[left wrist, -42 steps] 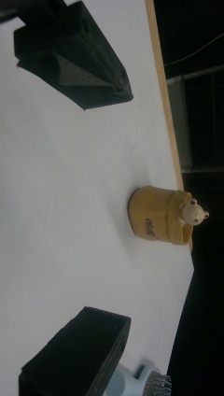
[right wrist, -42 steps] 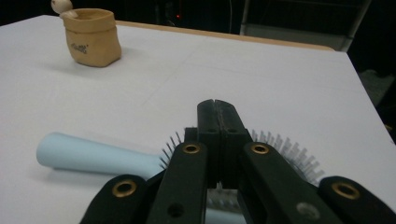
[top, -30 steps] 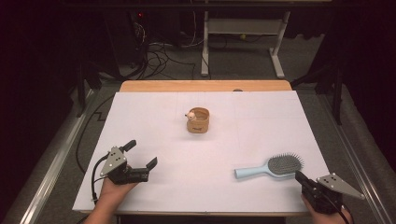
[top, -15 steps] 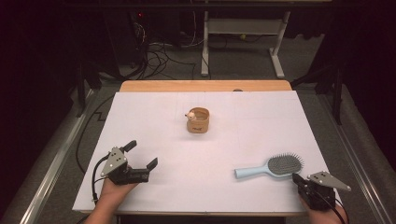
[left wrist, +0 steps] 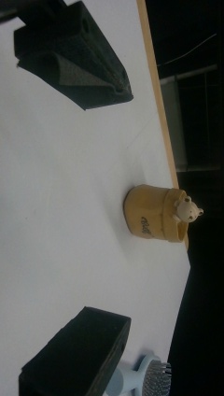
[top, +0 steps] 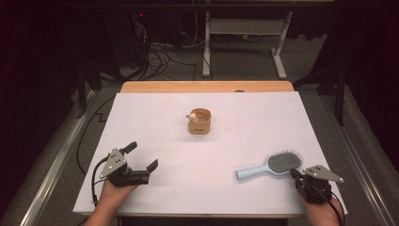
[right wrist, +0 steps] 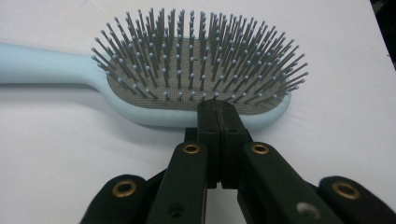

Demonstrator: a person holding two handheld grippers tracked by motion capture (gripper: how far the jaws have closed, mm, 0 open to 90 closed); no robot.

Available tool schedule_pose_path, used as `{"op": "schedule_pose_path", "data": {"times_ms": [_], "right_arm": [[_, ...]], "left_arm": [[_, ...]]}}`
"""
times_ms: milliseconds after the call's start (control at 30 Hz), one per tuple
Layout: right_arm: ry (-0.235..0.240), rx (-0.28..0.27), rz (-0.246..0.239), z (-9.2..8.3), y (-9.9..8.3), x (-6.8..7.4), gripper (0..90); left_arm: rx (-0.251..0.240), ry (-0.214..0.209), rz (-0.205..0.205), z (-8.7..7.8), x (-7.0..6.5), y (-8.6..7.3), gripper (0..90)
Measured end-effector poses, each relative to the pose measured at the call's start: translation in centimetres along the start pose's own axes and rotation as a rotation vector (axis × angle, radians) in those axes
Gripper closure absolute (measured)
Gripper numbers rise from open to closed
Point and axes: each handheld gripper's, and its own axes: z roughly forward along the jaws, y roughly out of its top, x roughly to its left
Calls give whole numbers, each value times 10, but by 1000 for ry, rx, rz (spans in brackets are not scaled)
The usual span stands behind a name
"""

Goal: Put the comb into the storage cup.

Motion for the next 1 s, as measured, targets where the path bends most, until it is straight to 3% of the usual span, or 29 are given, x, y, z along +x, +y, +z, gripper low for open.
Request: {"op": "schedule_pose_path", "data": {"times_ms": [367,1000], "right_arm": [[-2,20,-12,17,16,-2,900],[10,39,-16,63,57,3,900]], "left_arm": [[-5,0,0,0,0,1,1],[-1,-2,-4,0,0,0,1]]}}
